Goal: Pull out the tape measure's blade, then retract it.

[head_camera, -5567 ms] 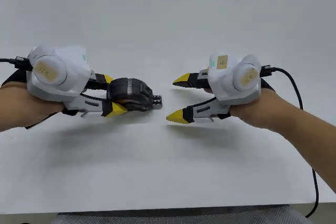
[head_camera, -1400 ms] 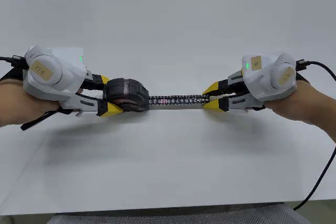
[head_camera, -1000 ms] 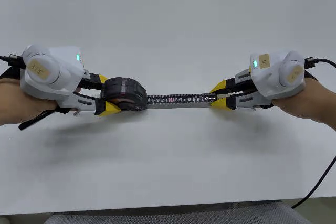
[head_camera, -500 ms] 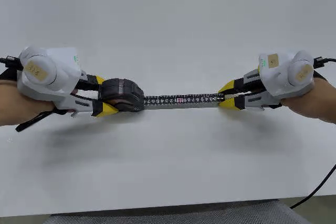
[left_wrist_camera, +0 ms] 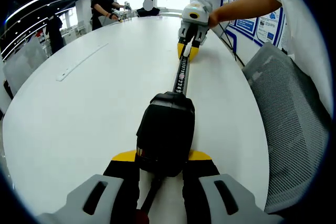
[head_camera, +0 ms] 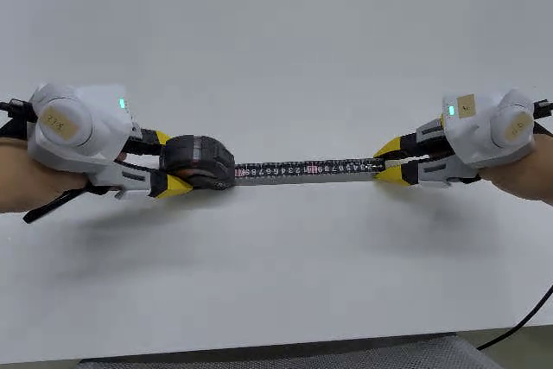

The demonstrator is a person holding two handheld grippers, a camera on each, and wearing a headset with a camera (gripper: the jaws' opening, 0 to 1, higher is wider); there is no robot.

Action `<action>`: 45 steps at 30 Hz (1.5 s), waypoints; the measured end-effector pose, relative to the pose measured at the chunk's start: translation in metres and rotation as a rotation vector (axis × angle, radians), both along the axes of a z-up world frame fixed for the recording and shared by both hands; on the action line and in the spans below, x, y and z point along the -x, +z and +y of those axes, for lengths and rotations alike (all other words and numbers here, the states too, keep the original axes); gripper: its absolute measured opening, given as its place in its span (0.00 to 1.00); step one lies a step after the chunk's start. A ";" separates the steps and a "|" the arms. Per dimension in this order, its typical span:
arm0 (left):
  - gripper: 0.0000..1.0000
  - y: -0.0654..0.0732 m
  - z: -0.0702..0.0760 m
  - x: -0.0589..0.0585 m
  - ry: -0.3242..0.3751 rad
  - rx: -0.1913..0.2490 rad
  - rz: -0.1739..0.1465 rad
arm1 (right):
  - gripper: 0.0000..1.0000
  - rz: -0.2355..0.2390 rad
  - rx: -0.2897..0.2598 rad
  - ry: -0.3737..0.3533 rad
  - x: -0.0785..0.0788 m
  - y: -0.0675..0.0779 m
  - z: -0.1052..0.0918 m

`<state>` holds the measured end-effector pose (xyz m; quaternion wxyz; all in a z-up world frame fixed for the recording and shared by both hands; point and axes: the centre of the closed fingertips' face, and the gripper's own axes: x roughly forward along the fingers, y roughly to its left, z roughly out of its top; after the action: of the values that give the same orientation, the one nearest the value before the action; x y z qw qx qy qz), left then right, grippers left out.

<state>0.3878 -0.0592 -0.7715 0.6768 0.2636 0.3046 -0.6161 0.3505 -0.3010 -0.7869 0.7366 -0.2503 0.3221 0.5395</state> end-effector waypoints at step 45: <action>0.28 0.000 -0.002 -0.001 0.037 -0.010 -0.010 | 0.13 0.003 0.064 -0.026 0.008 -0.003 -0.032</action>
<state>0.3886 -0.0609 -0.7715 0.6881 0.2645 0.3093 -0.6007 0.3425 -0.3331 -0.7895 0.7347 -0.2688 0.3436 0.5196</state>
